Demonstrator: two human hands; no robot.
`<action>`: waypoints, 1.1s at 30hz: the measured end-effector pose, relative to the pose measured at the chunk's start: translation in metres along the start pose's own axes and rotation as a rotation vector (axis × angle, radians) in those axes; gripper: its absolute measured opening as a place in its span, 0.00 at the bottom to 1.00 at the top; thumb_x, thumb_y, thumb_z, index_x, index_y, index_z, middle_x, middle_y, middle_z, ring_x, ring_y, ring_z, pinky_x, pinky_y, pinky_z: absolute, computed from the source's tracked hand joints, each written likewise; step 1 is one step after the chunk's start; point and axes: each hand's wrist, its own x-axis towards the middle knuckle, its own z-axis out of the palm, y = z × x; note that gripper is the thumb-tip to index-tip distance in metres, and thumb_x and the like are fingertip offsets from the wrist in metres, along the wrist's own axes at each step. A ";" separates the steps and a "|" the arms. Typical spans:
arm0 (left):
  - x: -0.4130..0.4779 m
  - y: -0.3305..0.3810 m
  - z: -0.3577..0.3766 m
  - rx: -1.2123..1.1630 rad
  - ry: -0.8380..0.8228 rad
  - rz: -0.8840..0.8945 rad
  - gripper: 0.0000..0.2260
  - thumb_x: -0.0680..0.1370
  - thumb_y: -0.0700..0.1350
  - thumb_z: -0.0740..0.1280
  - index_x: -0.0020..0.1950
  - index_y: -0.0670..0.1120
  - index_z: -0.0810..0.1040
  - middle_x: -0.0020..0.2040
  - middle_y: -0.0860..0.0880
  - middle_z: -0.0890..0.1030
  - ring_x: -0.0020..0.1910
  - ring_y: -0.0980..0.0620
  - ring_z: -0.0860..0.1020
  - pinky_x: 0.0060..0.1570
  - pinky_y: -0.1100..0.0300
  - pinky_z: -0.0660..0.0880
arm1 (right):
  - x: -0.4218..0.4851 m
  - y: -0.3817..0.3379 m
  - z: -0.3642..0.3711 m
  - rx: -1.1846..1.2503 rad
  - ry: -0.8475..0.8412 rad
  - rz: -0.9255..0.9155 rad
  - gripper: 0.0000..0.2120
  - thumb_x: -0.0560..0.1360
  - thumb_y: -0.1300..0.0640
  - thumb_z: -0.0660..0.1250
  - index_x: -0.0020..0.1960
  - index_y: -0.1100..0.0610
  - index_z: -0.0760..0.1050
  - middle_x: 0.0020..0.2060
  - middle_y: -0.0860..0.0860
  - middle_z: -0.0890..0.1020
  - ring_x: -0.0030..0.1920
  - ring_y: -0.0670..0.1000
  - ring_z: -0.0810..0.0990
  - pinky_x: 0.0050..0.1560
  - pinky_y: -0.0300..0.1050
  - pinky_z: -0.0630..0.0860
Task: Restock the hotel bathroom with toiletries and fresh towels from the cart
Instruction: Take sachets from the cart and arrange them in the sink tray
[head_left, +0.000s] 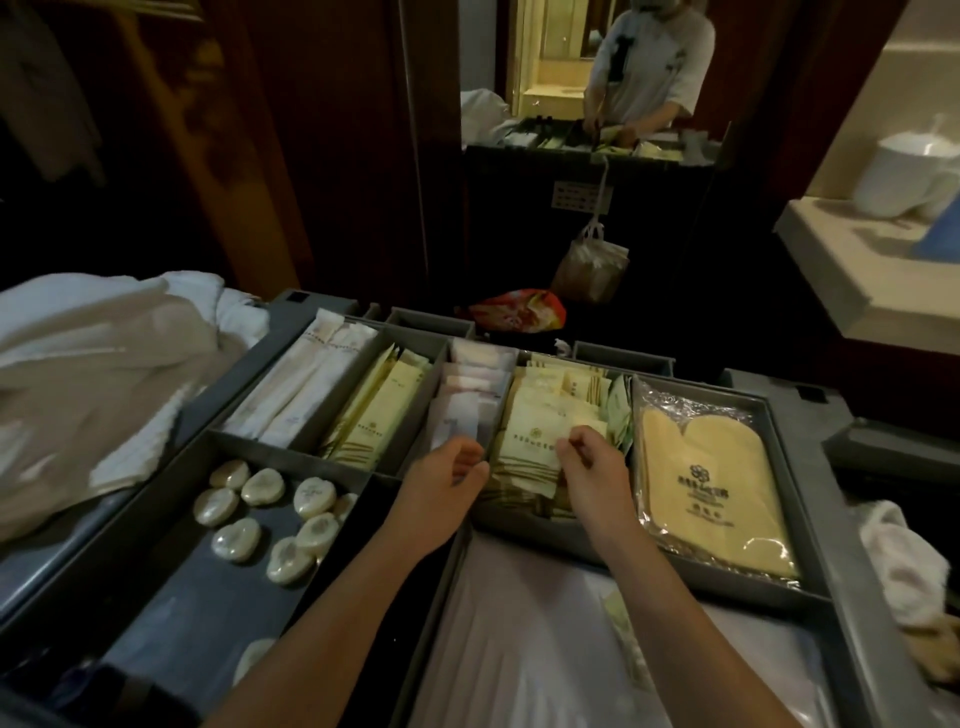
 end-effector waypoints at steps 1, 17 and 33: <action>0.000 0.000 0.000 -0.028 -0.003 -0.011 0.12 0.79 0.45 0.62 0.61 0.43 0.74 0.50 0.51 0.77 0.49 0.58 0.75 0.43 0.76 0.70 | 0.000 -0.001 -0.001 0.070 -0.030 0.020 0.11 0.79 0.62 0.61 0.37 0.56 0.70 0.34 0.49 0.75 0.36 0.45 0.74 0.33 0.28 0.68; 0.002 -0.006 -0.006 0.004 -0.068 -0.013 0.11 0.76 0.44 0.67 0.57 0.41 0.77 0.48 0.50 0.81 0.47 0.53 0.80 0.46 0.59 0.78 | -0.001 0.001 -0.007 0.118 -0.089 0.077 0.06 0.76 0.62 0.65 0.45 0.52 0.78 0.41 0.46 0.81 0.43 0.44 0.78 0.44 0.35 0.74; 0.001 -0.008 -0.014 -0.090 -0.105 -0.037 0.12 0.77 0.43 0.66 0.59 0.44 0.77 0.52 0.50 0.81 0.51 0.55 0.79 0.50 0.62 0.77 | 0.016 0.021 0.009 -0.338 -0.028 0.252 0.32 0.75 0.60 0.65 0.74 0.57 0.54 0.70 0.58 0.64 0.70 0.60 0.61 0.69 0.57 0.65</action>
